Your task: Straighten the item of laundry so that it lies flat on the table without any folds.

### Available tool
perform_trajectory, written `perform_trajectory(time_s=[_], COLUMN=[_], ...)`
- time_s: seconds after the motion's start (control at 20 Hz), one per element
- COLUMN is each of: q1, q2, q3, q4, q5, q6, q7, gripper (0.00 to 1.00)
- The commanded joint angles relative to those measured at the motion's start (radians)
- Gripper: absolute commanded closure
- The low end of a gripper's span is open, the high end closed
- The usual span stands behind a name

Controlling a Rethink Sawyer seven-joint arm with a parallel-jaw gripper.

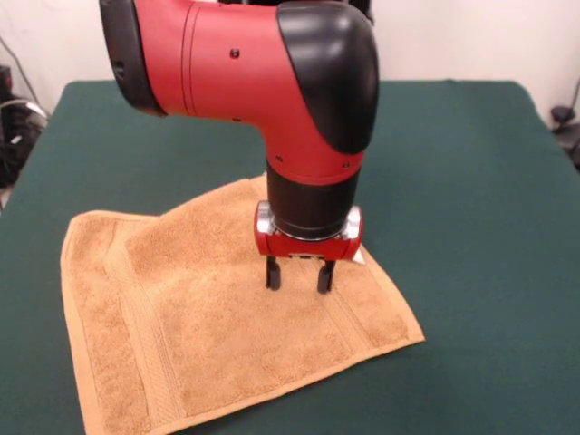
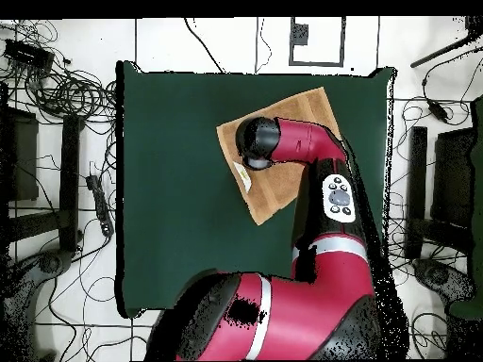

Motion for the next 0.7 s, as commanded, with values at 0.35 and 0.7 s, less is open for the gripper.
perform_trajectory(time_s=[0.35, 0.7], q1=[0.000, 0.000], q2=[0.103, 0.095], q3=[0.065, 0.066], q4=[-0.055, -0.046], q5=[0.005, 0.008], q6=[-0.086, -0.095], q7=[0.098, 0.106], gripper=[0.00, 0.00])
